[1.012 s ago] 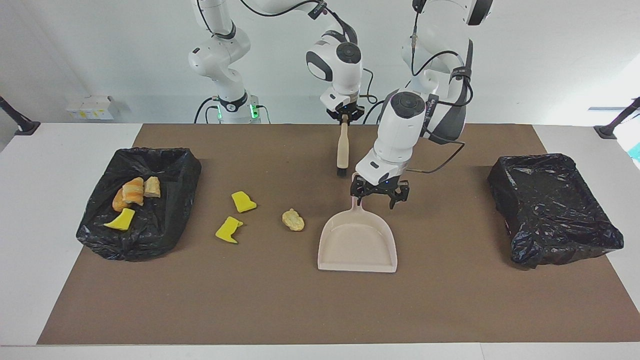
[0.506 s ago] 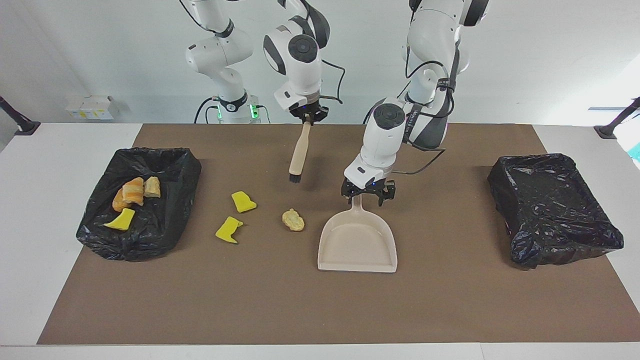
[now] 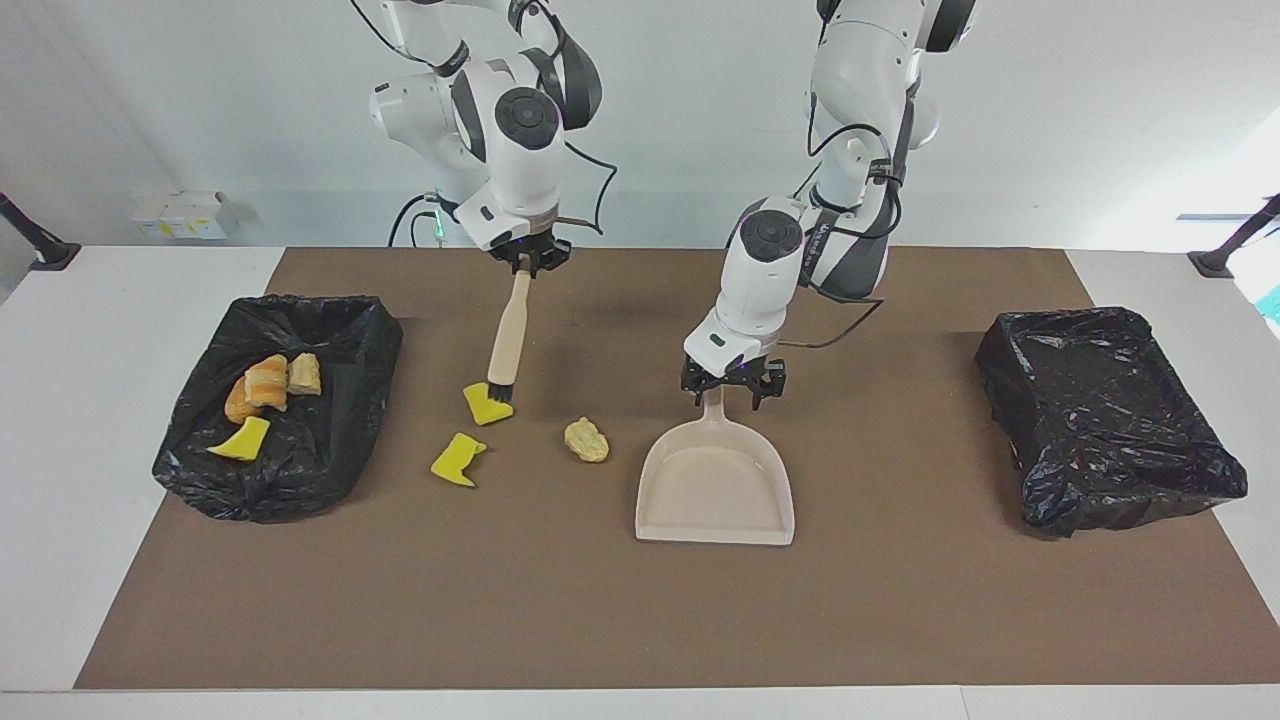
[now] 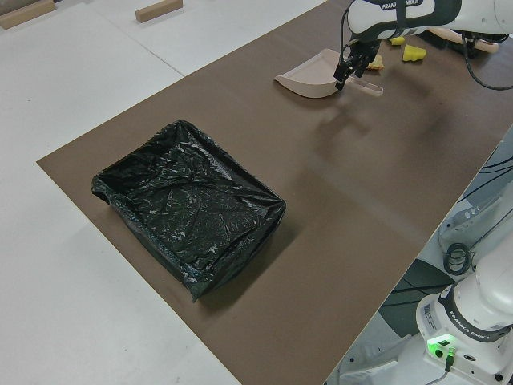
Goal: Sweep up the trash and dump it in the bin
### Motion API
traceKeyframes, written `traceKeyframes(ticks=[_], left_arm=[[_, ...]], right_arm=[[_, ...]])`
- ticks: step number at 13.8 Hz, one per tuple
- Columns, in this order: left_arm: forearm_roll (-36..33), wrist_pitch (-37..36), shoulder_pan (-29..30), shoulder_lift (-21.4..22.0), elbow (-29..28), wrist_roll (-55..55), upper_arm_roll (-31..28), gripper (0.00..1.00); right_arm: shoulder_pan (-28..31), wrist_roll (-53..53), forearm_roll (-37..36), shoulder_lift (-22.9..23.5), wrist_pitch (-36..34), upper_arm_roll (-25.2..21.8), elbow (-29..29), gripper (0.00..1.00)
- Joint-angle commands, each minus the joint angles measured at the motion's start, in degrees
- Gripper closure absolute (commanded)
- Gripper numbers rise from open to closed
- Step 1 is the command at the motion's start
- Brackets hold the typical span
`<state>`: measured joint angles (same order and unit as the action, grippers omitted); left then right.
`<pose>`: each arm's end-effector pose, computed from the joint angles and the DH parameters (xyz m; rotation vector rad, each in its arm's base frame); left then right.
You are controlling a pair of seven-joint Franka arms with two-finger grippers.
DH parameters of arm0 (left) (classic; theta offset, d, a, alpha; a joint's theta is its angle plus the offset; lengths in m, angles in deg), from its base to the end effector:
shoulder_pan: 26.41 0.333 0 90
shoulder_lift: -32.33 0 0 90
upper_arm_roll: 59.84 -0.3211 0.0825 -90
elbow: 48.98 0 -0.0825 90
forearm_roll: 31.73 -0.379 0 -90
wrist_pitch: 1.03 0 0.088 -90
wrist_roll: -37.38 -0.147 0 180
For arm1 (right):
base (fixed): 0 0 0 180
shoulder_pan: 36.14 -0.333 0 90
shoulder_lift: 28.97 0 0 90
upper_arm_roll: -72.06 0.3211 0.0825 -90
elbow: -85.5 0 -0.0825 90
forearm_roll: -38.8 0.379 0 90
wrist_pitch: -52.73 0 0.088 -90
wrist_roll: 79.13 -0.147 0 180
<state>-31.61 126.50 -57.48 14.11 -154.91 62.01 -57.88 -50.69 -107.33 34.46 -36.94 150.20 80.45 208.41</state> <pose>0.5331 -0.3455 0.3263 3.0935 -0.2221 0.0712 0.4233 0.1691 0.4107 2.9034 -0.1087 -0.3464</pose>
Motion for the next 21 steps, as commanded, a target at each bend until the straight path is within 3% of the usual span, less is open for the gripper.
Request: traceKeyframes(ticks=[1, 4, 7, 9, 12, 21], left_arm=[[-0.2, 1.5, -1.1, 1.5, -2.3, -0.1, -0.5, 0.16], [-0.2, 1.3, -1.1, 1.5, -2.3, -0.2, -0.5, 0.4], [-0.2, 1.1, -1.1, 1.5, -2.3, -0.3, -0.5, 0.8], [-0.3, 0.9, -1.0, 1.5, -2.1, -0.4, -0.6, 1.0], [-0.8, 0.3, -0.9, 1.4, -1.2, -4.4, -0.7, 1.0], [-1.5, -10.9, 4.4, 6.7, -0.1, -39.7, -2.2, 1.0]], right_arm=[[5.8, 10.2, -5.1, 1.5, 1.3, 0.8, -0.8, 1.0], [11.0, 16.8, -7.6, 3.2, 5.8, 0.8, -0.4, 1.0], [14.8, 17.6, -9.4, 8.0, 12.2, 0.8, 0.0, 1.0], [15.9, 19.0, -11.2, 9.8, 14.5, 1.0, 0.1, 1.0], [14.6, 18.7, -10.3, 12.1, 16.6, 1.2, 0.2, 1.0], [9.0, 15.5, 2.6, 13.2, 16.3, 1.3, 0.2, 1.0]])
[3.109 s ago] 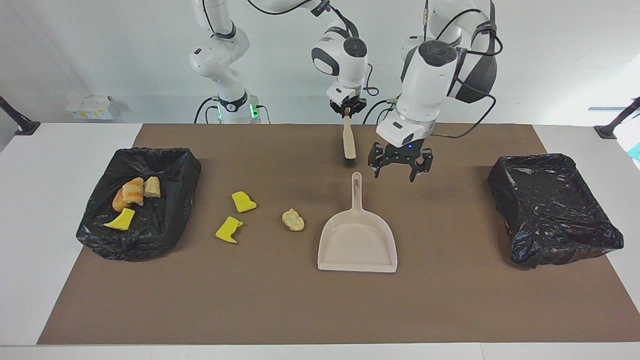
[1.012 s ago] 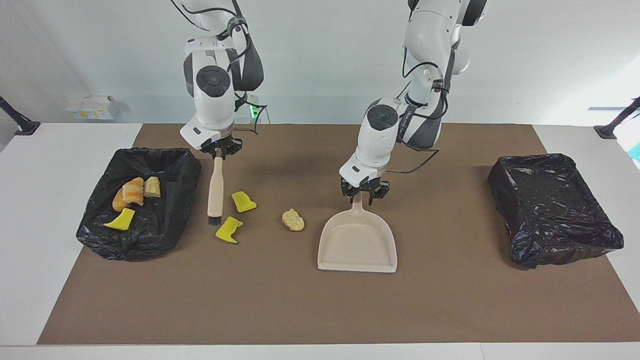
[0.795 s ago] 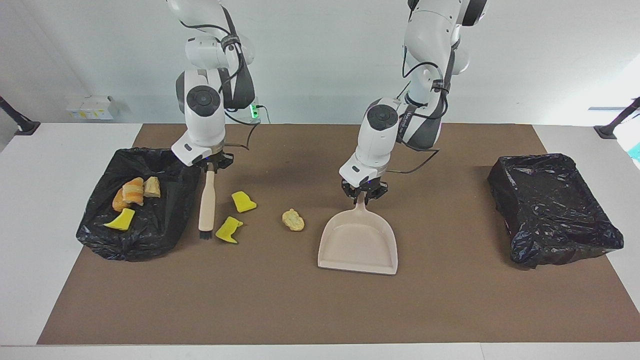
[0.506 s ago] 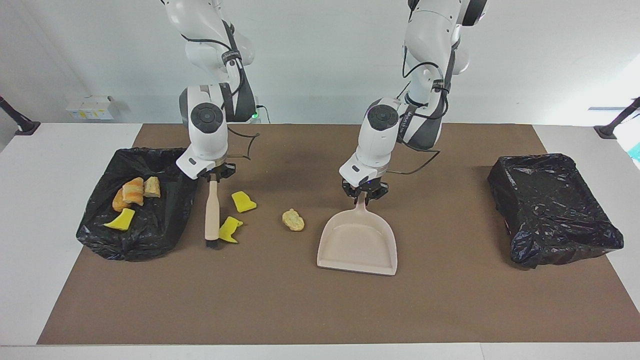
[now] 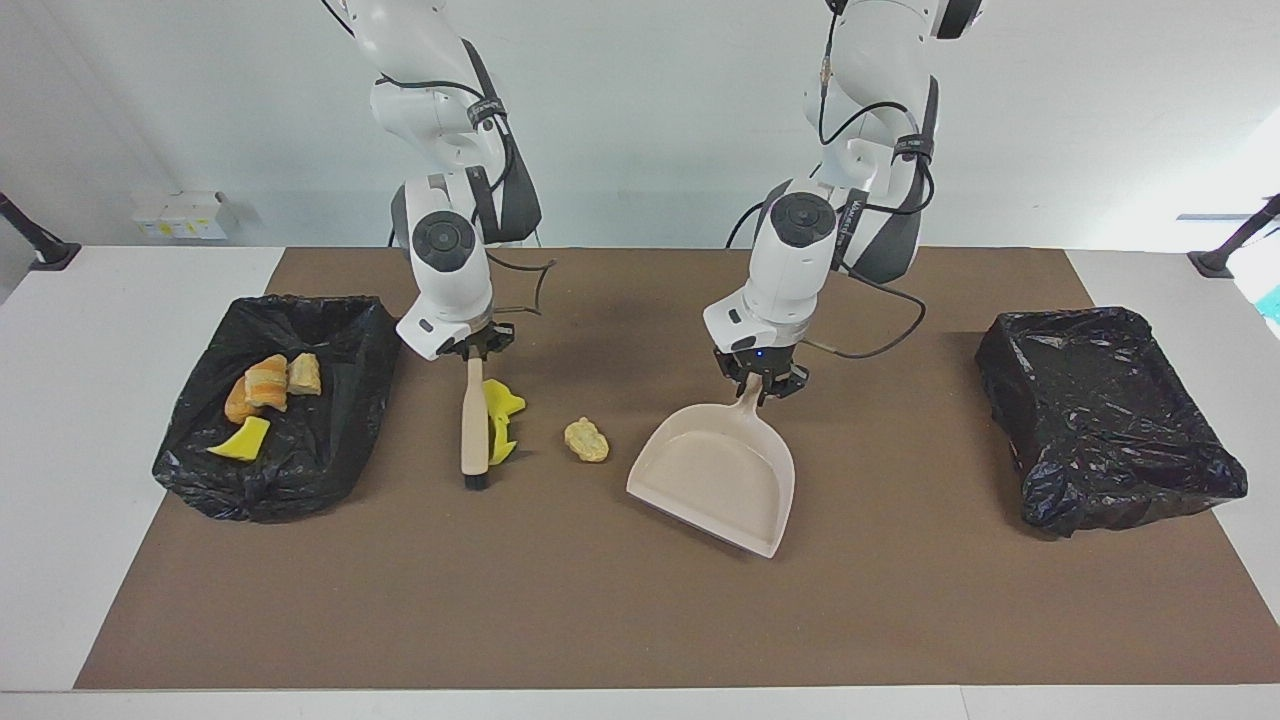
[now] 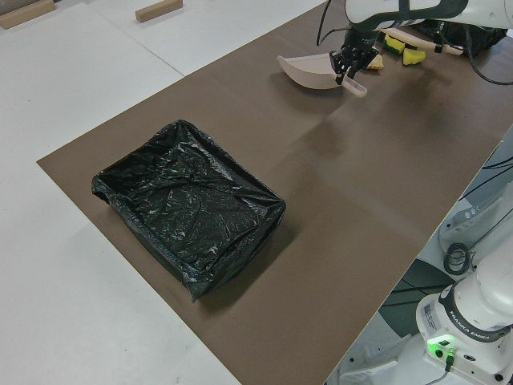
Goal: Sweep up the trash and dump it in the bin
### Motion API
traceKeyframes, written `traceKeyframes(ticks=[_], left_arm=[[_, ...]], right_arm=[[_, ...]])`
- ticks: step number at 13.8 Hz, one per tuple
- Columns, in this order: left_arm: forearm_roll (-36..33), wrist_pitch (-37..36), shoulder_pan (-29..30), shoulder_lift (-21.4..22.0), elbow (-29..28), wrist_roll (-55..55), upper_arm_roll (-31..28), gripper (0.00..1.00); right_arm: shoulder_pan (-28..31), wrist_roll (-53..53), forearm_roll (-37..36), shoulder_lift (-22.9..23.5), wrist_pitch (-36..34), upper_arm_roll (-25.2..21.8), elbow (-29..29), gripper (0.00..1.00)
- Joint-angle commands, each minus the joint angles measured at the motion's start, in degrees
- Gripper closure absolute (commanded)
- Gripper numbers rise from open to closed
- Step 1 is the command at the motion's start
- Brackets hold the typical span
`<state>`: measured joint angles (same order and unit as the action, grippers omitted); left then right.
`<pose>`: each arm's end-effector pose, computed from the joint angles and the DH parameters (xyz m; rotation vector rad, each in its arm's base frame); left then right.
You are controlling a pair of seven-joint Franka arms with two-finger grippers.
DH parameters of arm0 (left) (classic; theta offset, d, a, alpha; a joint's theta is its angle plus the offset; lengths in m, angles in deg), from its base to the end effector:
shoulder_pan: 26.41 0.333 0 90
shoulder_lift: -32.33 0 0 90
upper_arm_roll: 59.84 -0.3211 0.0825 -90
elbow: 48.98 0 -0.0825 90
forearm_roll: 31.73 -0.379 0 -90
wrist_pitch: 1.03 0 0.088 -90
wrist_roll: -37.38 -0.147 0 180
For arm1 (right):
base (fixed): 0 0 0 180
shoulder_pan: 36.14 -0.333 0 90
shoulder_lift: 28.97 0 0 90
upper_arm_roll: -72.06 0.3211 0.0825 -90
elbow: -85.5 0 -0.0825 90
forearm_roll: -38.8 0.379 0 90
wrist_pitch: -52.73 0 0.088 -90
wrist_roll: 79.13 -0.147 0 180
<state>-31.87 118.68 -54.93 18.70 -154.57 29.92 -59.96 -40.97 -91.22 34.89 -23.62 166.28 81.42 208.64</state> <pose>0.5421 -0.2929 0.3664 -2.9874 0.9687 -0.0140 0.4936 0.1178 0.3097 3.0162 0.1107 -0.3680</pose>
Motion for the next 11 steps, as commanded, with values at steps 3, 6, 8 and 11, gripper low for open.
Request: traceKeyframes(ticks=[3, 6, 8, 11], left_arm=[[-4.5, -3.9, 6.3, 3.3, -0.1, -23.8, -0.1, 1.0], [-5.0, -5.9, 10.0, 3.4, -0.4, -35.2, -0.4, 1.0], [-6.6, -6.5, 11.0, 3.6, -0.9, -40.5, -0.4, 1.0], [-12.2, -6.9, 10.2, 5.0, -2.3, -42.4, -0.3, 1.0]], right_arm=[[-3.9, 0.1, 2.3, -0.5, -0.3, 0.4, 0.0, 1.0], [-5.4, -0.7, 7.1, -0.5, 0.3, 0.3, 0.0, 1.0], [-5.7, -1.8, 7.3, -0.4, 0.4, 0.4, 0.0, 1.0], [-9.3, -6.4, 8.2, 0.7, 1.1, 0.4, -0.6, 1.0]])
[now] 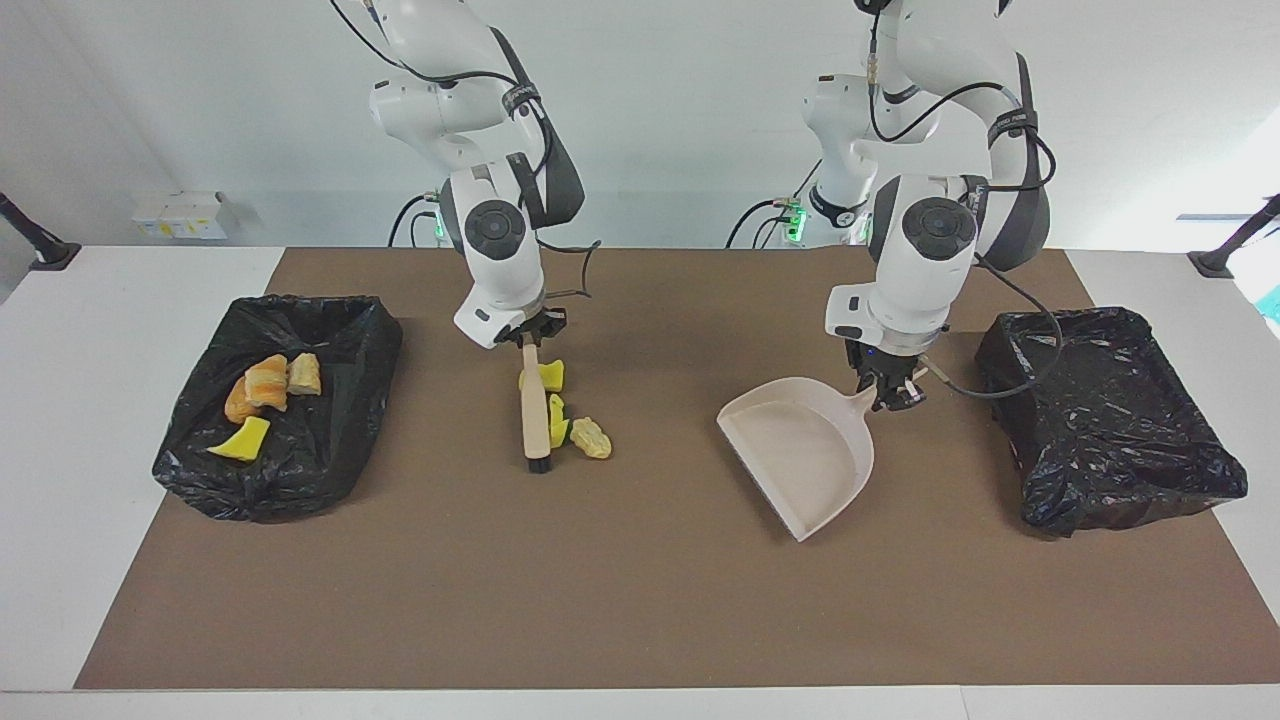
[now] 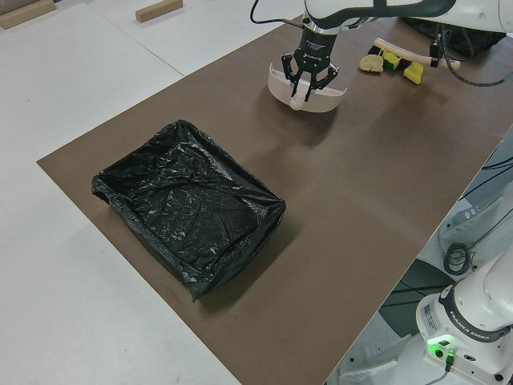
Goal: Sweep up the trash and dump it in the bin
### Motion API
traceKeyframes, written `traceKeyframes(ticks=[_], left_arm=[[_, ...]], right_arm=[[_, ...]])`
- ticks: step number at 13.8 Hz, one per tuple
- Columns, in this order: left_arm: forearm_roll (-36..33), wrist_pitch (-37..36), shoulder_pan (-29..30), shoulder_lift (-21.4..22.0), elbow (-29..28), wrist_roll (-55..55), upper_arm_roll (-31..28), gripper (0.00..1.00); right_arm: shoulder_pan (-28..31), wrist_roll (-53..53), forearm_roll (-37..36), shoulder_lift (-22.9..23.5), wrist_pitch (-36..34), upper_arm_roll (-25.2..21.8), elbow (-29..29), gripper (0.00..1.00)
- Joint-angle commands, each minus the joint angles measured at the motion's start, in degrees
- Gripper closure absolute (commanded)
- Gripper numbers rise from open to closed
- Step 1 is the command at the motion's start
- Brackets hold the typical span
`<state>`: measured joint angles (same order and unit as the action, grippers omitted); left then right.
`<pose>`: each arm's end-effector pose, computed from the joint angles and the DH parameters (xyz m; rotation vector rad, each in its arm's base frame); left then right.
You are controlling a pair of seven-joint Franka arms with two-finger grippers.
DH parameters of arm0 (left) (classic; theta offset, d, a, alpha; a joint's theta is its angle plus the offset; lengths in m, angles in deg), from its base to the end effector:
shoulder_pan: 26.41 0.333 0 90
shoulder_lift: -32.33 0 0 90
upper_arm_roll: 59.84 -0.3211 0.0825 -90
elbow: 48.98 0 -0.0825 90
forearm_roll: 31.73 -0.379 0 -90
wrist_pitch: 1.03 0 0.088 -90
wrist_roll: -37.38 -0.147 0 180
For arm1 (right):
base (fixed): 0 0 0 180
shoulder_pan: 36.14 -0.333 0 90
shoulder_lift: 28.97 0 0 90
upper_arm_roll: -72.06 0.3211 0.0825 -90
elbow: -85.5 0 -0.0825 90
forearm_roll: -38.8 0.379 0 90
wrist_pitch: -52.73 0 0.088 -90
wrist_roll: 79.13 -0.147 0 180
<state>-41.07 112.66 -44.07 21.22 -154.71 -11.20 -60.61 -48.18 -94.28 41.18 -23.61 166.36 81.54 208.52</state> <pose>0.5774 -0.1588 0.3843 -2.4727 1.7146 0.1414 0.4713 0.1903 0.3106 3.0803 0.1401 -0.4021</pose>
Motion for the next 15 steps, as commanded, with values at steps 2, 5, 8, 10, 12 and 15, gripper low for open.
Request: traceKeyframes(ticks=[2, 5, 8, 10, 12, 15], left_arm=[[-3.4, -0.3, -0.8, 4.2, -5.3, -1.6, 0.3, 1.0], [-3.7, 0.8, -2.6, 5.3, -8.3, -2.0, 0.5, 1.0], [-3.7, 3.3, -5.8, 5.4, -11.0, -2.5, 0.6, 1.0], [-3.6, 5.2, -6.8, 5.3, -12.8, -2.5, 0.6, 1.0], [-3.6, 6.5, -6.8, 5.2, -12.9, -2.5, 0.6, 1.0], [-3.5, 7.3, -7.2, 4.5, -13.2, -2.5, 0.7, 1.0]], right_arm=[[-4.2, -6.2, 4.0, 2.4, 3.4, 0.3, -0.9, 1.0], [-7.3, -10.9, 4.4, 4.5, 5.0, 0.3, -2.8, 1.0], [-9.8, -12.2, 7.8, 5.6, 4.9, 0.4, -5.5, 1.0], [-12.3, -13.8, 8.2, 8.2, 5.2, 0.4, -8.0, 1.0], [-13.9, -16.7, 8.2, 9.8, 6.7, 0.4, -9.4, 1.0], [-16.9, -17.0, 11.3, 10.5, 7.7, 0.4, -10.2, 1.0]])
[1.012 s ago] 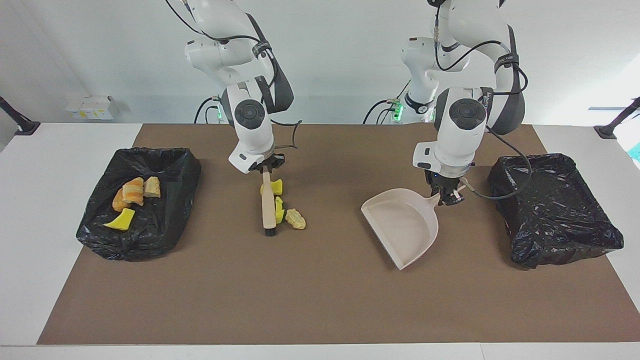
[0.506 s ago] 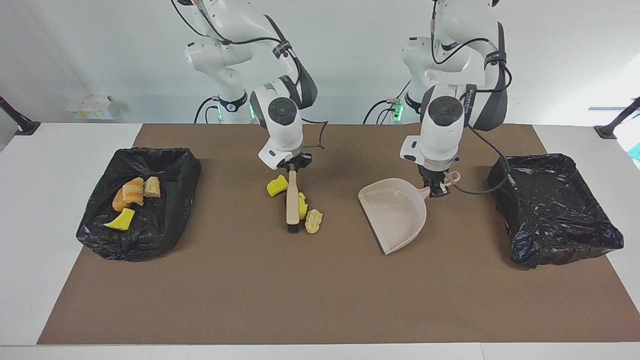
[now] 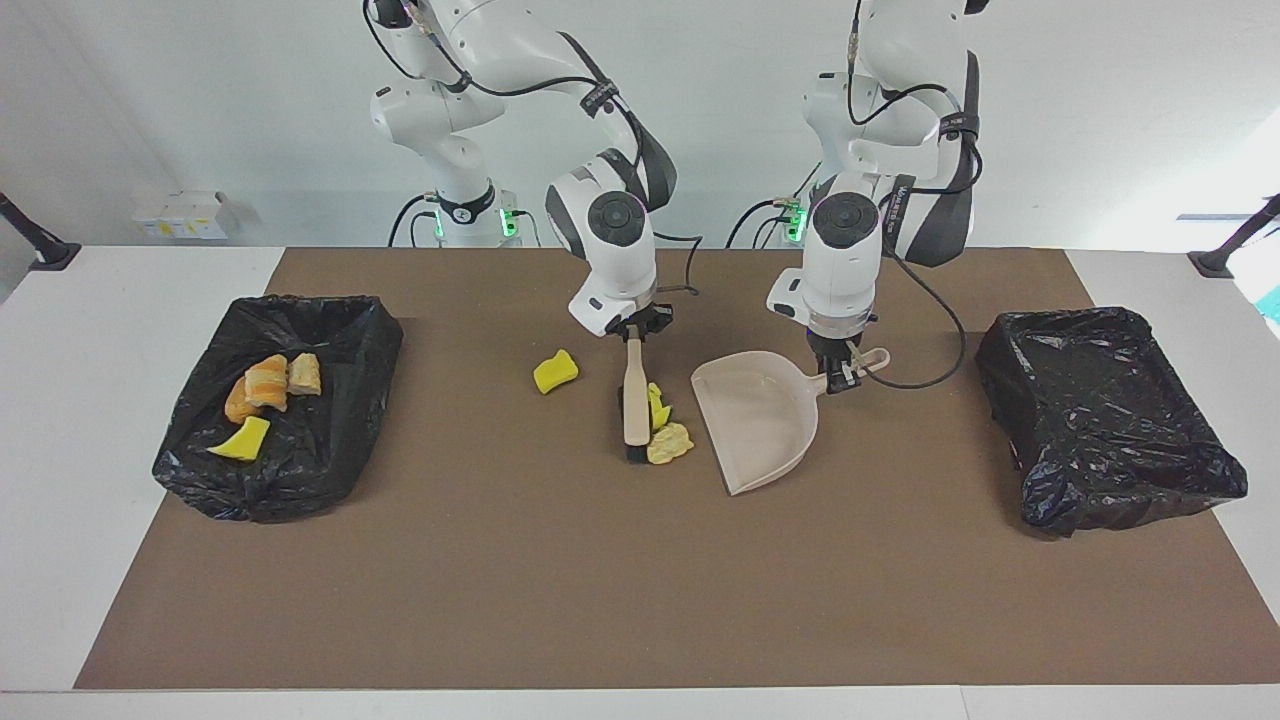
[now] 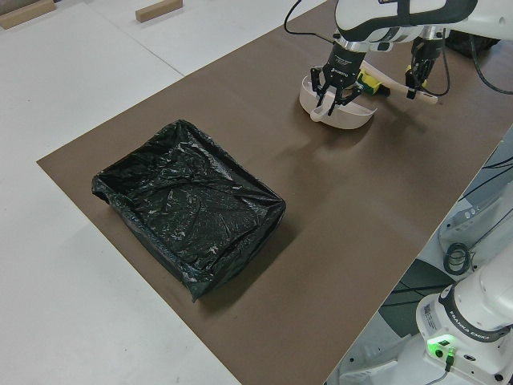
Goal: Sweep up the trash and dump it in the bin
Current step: 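Sweep the bread and a sponge into the dustpan with the right gripper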
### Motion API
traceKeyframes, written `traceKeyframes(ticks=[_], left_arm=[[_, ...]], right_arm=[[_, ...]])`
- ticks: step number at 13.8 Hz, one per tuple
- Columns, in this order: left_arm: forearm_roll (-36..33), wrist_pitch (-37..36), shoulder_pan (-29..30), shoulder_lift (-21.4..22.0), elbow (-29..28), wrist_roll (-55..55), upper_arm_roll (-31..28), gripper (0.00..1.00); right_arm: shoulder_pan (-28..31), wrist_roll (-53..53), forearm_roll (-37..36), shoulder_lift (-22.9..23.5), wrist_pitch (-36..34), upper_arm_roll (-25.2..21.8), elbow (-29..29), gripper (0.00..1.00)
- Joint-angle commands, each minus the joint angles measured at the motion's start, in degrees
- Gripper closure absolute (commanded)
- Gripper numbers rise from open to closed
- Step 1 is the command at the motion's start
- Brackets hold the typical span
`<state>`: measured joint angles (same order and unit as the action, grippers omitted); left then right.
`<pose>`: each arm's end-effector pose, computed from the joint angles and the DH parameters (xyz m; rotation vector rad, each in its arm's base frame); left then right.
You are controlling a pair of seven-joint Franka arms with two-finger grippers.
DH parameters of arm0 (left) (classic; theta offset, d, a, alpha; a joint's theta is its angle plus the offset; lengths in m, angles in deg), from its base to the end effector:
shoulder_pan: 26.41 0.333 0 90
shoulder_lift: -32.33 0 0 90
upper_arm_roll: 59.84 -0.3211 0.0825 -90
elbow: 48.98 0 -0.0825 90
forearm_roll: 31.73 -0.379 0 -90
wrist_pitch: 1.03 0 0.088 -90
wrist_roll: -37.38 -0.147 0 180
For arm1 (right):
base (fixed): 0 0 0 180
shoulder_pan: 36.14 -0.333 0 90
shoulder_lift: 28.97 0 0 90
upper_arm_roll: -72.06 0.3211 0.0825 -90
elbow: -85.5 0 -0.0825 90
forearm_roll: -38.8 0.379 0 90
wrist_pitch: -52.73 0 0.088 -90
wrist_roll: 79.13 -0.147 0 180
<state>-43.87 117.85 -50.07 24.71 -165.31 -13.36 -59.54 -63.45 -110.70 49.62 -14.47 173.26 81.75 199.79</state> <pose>0.5196 -0.2110 0.3445 -2.2658 1.9369 0.1905 0.4504 0.3568 0.2958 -3.0381 0.0233 0.3494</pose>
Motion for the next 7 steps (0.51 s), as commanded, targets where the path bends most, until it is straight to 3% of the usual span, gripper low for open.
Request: traceKeyframes(ticks=[1, 4, 7], left_arm=[[-0.7, 2.2, -1.1, 0.9, -2.6, -0.4, -0.5, 1.0], [-0.8, 2.3, -1.1, 0.9, -2.5, -0.4, -0.4, 1.0], [-0.8, 2.4, -1.2, 0.9, -2.5, -0.5, -0.4, 1.0]], right_arm=[[-2.6, -0.6, 5.4, 1.3, 2.7, 0.2, -1.2, 1.0], [-4.3, -0.5, 11.4, 1.1, 3.3, 0.2, -1.5, 1.0], [-4.2, 0.0, 11.7, -1.8, 1.1, 0.2, -1.8, 1.0]])
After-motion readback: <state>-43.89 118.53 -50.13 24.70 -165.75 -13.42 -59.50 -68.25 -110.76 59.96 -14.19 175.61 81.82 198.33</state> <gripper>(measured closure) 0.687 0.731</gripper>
